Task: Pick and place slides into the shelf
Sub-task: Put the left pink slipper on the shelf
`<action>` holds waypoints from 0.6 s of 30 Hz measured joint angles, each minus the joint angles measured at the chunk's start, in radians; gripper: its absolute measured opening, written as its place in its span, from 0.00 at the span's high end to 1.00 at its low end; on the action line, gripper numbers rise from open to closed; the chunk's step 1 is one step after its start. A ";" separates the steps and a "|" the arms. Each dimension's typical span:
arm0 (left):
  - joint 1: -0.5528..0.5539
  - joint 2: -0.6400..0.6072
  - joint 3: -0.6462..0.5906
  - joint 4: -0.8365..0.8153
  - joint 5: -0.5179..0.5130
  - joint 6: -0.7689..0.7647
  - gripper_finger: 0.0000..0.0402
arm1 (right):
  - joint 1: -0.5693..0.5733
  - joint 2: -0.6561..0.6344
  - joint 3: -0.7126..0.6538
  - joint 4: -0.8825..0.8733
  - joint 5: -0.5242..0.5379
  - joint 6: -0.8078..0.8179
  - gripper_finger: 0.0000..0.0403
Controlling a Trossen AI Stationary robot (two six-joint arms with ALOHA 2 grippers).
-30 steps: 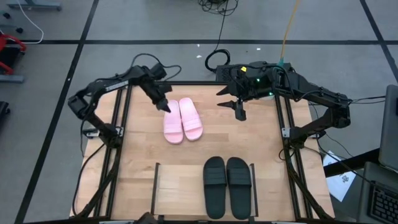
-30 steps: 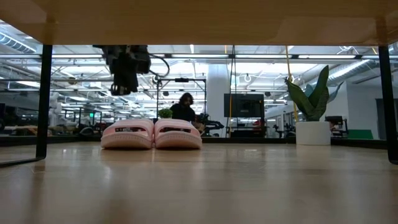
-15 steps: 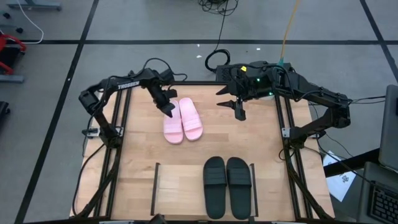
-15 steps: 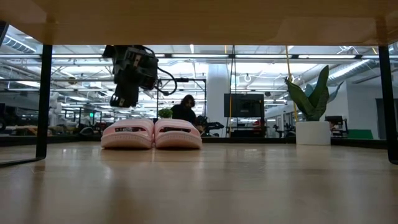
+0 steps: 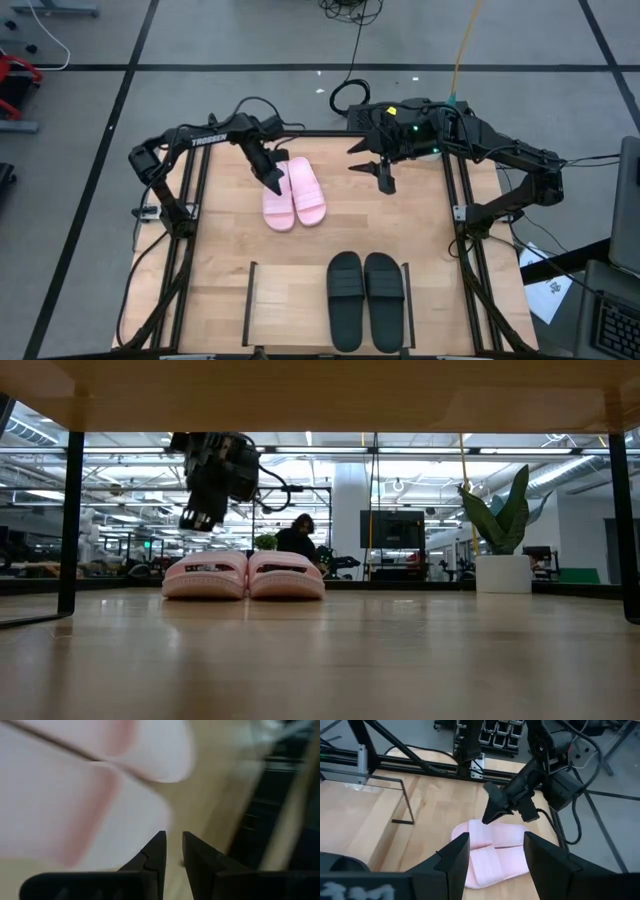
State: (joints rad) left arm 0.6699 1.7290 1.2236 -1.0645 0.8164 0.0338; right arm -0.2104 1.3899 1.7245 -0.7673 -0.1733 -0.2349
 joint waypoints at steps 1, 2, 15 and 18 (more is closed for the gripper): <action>0.000 0.000 0.000 0.000 0.041 0.001 0.84 | 0.000 0.000 0.000 0.000 -0.018 0.008 0.56; -0.001 0.000 0.000 0.000 0.075 0.003 0.84 | 0.000 0.000 0.000 0.000 -0.036 0.015 0.56; -0.034 -0.001 0.001 -0.100 0.121 0.079 0.66 | 0.000 0.000 -0.001 -0.038 -0.066 0.028 0.56; -0.032 -0.001 0.001 -0.137 0.054 0.036 0.60 | 0.000 0.000 -0.001 -0.038 -0.066 0.010 0.56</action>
State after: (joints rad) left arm 0.6376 1.7283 1.2243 -1.2015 0.8707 0.0693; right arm -0.2104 1.3895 1.7237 -0.8049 -0.2390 -0.2245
